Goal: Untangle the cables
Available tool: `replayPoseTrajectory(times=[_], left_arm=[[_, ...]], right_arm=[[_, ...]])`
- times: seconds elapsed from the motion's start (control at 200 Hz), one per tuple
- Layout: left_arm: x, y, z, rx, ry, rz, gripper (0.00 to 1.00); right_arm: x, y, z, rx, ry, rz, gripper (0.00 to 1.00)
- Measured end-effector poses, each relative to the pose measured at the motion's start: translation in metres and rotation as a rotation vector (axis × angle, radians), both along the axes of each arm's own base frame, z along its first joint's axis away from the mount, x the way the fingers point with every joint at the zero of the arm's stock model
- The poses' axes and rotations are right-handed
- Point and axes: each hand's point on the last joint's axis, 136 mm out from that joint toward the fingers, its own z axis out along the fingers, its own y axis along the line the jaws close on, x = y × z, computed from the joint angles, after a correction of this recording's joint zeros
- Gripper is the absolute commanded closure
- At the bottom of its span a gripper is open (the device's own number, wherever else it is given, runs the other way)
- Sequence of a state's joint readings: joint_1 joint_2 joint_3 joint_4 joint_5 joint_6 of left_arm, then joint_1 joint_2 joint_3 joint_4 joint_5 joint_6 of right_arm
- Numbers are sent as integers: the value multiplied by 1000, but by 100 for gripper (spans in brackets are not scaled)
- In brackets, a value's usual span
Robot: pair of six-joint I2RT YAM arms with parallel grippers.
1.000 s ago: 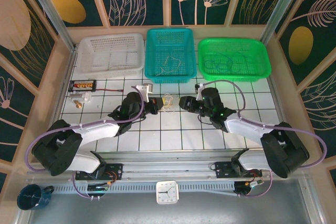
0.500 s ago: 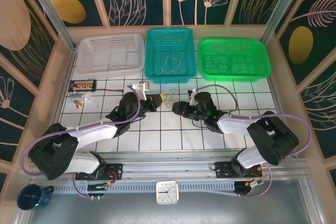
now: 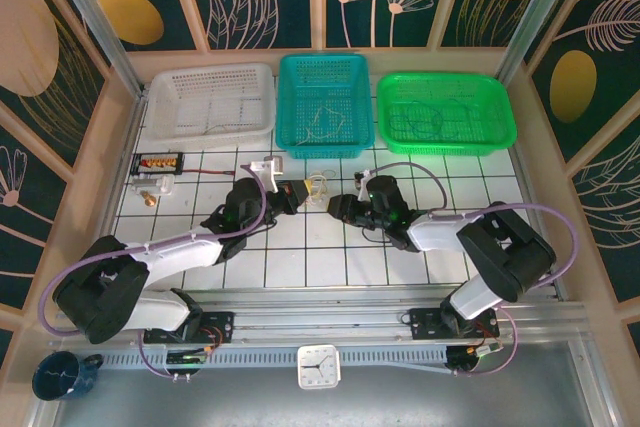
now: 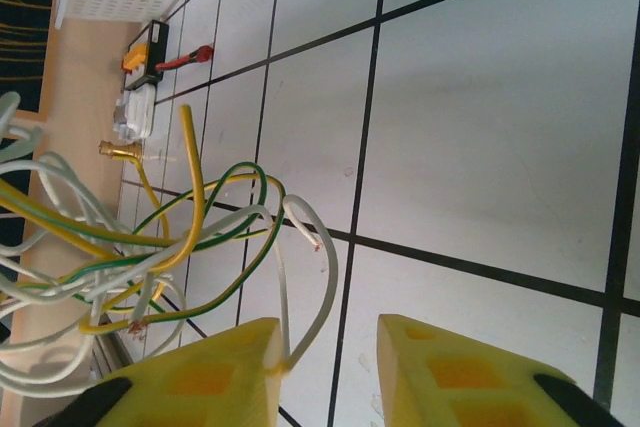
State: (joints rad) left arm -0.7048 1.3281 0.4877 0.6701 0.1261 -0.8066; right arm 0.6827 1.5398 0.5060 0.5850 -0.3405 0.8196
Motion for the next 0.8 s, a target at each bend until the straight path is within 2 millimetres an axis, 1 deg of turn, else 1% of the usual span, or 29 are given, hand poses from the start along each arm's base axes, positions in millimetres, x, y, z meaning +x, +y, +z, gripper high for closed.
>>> replayPoseTrajectory(times=[0.255,0.285,0.32,0.39,0.565,0.641,0.681,0.736,0.801], left_arm=[[-4,3,-7,-16,16,6,100],[-5,4,-8,-17,20,6,100],[-5,4,-10,-18,24,8,100],[-6,5,-13,-19,32,9,100],[-7,7,-15,-19,35,18,100],[-4,10,-16,-14,33,38,100],[-3,12,-17,-8,33,53,100],[-2,17,-22,4,37,76,100],[-3,23,-33,24,50,98,100]], right_arm=[[7,5,1,9,-6,-2,73],[8,6,1,10,-7,-2,77],[9,7,2,12,-8,-2,83],[12,8,3,16,-8,-2,100],[16,5,5,24,-9,-5,100],[23,-5,8,22,-10,-31,100],[29,-15,13,21,-19,-56,100],[39,-32,25,20,-41,-97,100],[49,-55,49,20,-95,-150,100]])
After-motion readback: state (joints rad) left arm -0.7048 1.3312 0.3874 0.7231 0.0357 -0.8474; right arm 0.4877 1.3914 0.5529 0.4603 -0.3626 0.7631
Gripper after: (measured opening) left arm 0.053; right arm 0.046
